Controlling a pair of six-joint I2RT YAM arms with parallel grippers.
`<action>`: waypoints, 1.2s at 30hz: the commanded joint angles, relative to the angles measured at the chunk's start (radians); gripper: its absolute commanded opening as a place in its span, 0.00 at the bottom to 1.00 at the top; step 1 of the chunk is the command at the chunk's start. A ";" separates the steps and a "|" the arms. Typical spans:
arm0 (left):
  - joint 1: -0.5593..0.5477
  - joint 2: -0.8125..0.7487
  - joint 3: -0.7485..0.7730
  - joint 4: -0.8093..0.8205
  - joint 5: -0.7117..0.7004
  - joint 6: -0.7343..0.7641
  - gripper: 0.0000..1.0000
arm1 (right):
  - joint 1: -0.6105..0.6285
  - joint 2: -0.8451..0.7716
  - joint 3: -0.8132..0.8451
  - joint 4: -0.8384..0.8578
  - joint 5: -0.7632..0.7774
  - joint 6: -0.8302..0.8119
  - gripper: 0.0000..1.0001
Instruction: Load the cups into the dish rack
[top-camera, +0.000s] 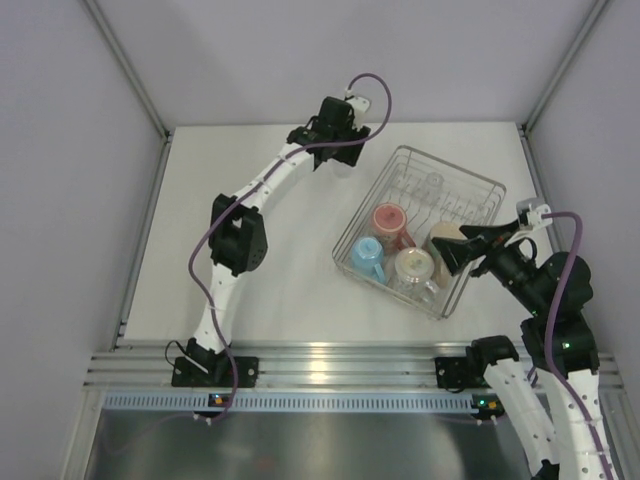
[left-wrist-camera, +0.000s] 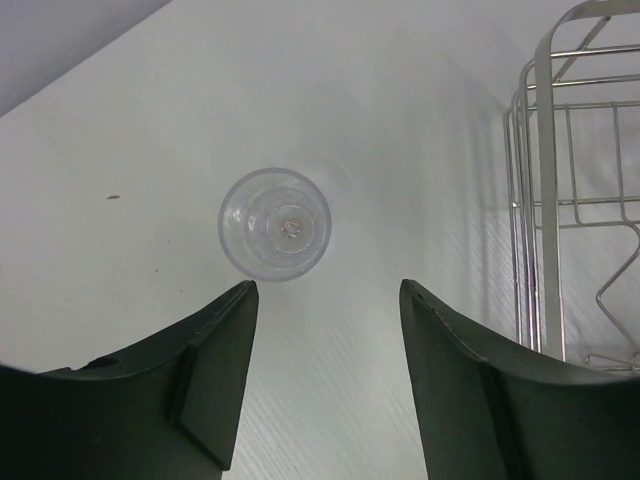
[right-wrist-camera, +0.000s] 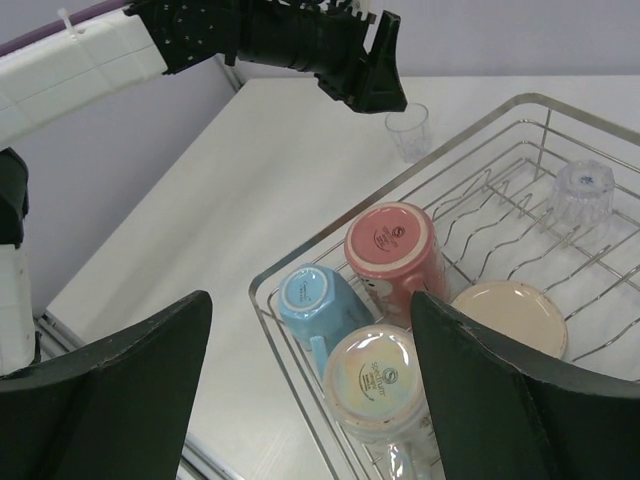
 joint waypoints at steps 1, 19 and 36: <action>0.003 0.064 0.095 0.025 0.009 0.025 0.63 | 0.000 -0.003 0.032 -0.010 -0.012 -0.009 0.80; 0.038 0.199 0.117 0.064 0.047 0.003 0.52 | 0.003 0.022 0.045 -0.018 -0.006 -0.025 0.81; 0.073 -0.058 -0.040 0.100 0.077 -0.122 0.00 | 0.006 0.051 0.035 0.019 -0.046 0.021 0.81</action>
